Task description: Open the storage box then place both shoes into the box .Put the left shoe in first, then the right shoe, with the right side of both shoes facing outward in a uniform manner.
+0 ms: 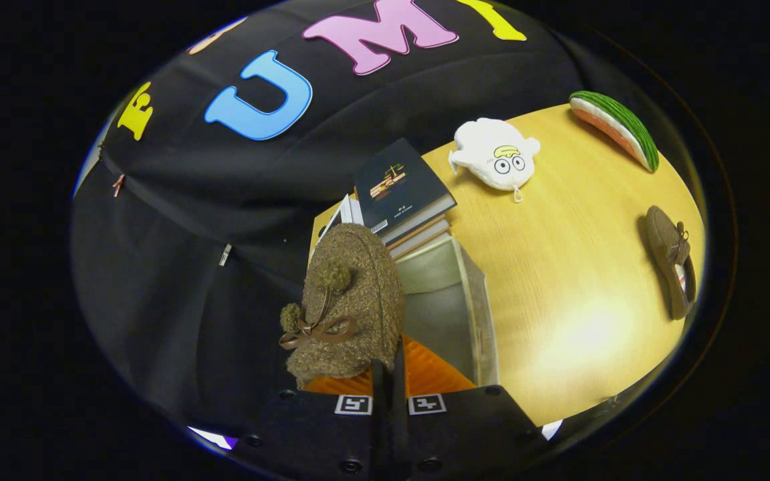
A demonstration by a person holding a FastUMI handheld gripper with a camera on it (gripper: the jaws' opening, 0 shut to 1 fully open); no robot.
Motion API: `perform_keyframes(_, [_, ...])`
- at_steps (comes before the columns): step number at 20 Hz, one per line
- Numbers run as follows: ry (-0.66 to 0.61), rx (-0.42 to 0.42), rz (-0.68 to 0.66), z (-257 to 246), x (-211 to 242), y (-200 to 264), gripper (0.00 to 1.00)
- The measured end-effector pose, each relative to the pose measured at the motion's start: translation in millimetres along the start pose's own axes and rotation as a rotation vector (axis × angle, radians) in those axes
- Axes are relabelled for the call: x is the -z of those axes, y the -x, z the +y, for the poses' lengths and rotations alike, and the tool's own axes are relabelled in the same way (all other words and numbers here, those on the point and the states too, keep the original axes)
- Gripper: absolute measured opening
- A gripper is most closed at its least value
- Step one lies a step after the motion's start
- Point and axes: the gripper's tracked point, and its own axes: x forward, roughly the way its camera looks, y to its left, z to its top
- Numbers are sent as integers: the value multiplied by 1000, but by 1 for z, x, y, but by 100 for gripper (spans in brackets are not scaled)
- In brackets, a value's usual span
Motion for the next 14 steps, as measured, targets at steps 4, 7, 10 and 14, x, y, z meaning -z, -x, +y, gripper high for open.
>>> perform_keyframes(4, [-13, 22, 28, 7, 18, -27, 5])
perform_keyframes(7, [-4, 38, 39, 7, 27, -41, 5])
perform_keyframes(10, [-13, 51, 50, 6, 32, -50, 5])
perform_keyframes(14, [-44, 13, 98, 16, 39, -62, 24])
